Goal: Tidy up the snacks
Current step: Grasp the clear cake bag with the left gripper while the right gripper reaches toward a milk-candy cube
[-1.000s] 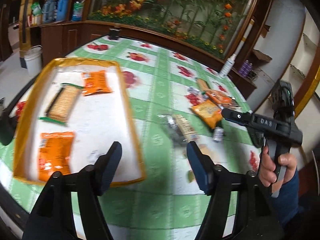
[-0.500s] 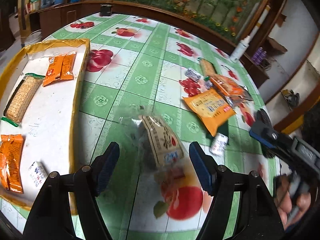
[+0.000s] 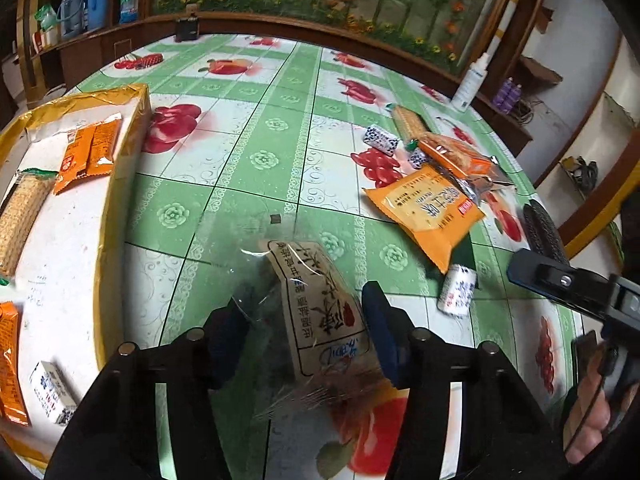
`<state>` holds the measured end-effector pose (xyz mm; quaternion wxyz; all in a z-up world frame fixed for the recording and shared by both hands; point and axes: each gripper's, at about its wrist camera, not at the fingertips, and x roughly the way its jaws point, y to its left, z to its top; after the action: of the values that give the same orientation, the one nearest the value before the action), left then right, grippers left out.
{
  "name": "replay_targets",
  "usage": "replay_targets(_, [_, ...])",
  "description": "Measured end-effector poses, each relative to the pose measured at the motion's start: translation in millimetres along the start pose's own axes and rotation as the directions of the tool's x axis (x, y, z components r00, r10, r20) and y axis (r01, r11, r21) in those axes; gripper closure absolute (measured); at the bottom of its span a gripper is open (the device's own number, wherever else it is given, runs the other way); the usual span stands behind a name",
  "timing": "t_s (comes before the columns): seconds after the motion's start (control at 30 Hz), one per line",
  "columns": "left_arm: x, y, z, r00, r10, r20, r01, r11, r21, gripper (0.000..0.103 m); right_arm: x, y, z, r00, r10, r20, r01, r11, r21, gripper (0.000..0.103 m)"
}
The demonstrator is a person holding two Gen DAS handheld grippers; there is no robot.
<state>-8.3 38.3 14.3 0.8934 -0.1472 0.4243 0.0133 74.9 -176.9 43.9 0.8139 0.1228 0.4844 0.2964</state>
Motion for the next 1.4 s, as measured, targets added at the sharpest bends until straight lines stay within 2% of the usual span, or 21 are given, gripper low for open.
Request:
replay_targets(0.23, [-12, 0, -6, 0.994, -0.073, 0.077, 0.073, 0.997, 0.002, 0.06, 17, 13, -11, 0.998, -0.035, -0.052, 0.032, 0.998, -0.059, 0.056])
replay_targets(0.4, [-10, 0, -4, 0.994, -0.088, 0.071, 0.088, 0.996, -0.002, 0.06, 38, 18, -20, 0.992, -0.095, -0.086, 0.086, 0.991, -0.099, 0.062])
replay_targets(0.43, [-9, 1, -4, 0.994, -0.087, 0.066, 0.087, 0.996, -0.004, 0.06, 39, 20, -21, 0.992, -0.101, -0.074, 0.092, 0.99, -0.11, 0.065])
replay_targets(0.5, [-6, 1, -4, 0.995, -0.086, 0.052, 0.087, 0.996, -0.009, 0.057, 42, 25, -23, 0.99, -0.134, -0.054, 0.125, 0.981, -0.15, 0.065])
replay_targets(0.57, [-1, -1, -3, 0.997, -0.077, 0.028, 0.077, 0.997, -0.007, 0.05, 44, 31, -26, 0.986, -0.165, -0.036, 0.156, 0.97, -0.187, 0.07])
replay_targets(0.6, [1, -4, -3, 0.997, -0.073, 0.022, 0.073, 0.997, 0.002, 0.046, 45, 32, -27, 0.984, -0.177, -0.03, 0.167, 0.965, -0.202, 0.075])
replay_targets(0.67, [3, -12, -3, 0.999, -0.038, 0.014, 0.037, 0.998, 0.045, 0.043, 46, 34, -28, 0.981, -0.192, -0.014, 0.184, 0.957, -0.224, 0.078])
replay_targets(0.73, [4, -18, -5, 1.0, -0.016, 0.022, 0.015, 0.997, 0.075, 0.046, 46, 36, -28, 0.98, -0.199, -0.006, 0.192, 0.952, -0.237, 0.08])
replay_targets(0.77, [5, -18, -5, 0.999, -0.026, 0.024, 0.024, 0.997, 0.079, 0.053, 45, 36, -28, 0.98, -0.2, -0.005, 0.193, 0.952, -0.239, 0.08])
replay_targets(0.93, [-1, -12, -6, 0.994, -0.102, 0.035, 0.1, 0.994, 0.046, 0.062, 37, 35, -26, 0.983, -0.182, 0.005, 0.178, 0.957, -0.229, 0.082])
replay_targets(1.2, [-21, -5, -7, 0.981, -0.168, 0.094, 0.167, 0.986, 0.016, 0.064, 23, 42, -25, 0.988, -0.147, 0.042, 0.153, 0.961, -0.231, 0.082])
replay_targets(1.4, [-34, 0, -8, 0.974, -0.186, 0.127, 0.188, 0.982, 0.001, 0.064, 17, 46, -25, 0.99, -0.128, 0.061, 0.139, 0.962, -0.235, 0.082])
